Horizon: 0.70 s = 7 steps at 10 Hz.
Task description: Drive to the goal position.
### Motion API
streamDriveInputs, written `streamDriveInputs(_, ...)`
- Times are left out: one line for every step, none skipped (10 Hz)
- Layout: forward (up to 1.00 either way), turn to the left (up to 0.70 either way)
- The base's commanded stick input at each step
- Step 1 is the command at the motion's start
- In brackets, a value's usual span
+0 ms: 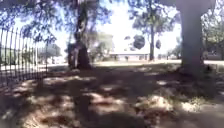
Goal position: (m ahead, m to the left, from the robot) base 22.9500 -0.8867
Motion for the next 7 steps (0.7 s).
streamDriveInputs(0.7,0.0)
streamDriveInputs(0.7,-0.12)
streamDriveInputs(0.7,-0.35)
streamDriveInputs(0.7,-0.35)
streamDriveInputs(0.7,-0.35)
streamDriveInputs(0.7,-0.35)
streamDriveInputs(0.7,-0.03)
